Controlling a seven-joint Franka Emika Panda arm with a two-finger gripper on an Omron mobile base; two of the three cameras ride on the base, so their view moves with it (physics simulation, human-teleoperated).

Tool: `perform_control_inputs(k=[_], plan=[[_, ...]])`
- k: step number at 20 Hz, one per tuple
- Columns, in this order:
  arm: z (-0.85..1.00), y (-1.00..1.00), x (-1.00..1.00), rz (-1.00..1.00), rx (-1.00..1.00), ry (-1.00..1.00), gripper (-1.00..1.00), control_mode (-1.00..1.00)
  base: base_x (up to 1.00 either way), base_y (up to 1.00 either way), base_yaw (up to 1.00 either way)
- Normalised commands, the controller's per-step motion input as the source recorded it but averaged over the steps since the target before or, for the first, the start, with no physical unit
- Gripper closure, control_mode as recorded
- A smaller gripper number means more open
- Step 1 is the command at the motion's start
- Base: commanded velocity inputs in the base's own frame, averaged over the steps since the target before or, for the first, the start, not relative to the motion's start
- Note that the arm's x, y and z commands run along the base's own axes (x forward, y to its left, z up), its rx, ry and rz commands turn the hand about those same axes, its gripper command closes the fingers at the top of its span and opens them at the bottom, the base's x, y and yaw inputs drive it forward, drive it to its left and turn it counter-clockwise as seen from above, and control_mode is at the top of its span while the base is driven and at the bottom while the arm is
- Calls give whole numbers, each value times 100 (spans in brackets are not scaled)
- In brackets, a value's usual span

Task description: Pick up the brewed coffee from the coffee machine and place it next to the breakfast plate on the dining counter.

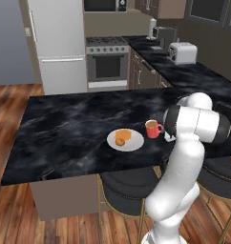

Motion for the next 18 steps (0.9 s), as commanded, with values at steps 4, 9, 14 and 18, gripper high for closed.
perform_control_inputs(k=[4,9,14,18], plan=[[-38,-35,45,14,2,-2,100,-100,0,0,0],[-39,-12,46,13,0,0,-100,-100,0,0,0],[-26,0,50,10,0,0,-100,-100,0,0,0],[25,9,-11,12,-5,-7,-100,-100,0,0,0]])
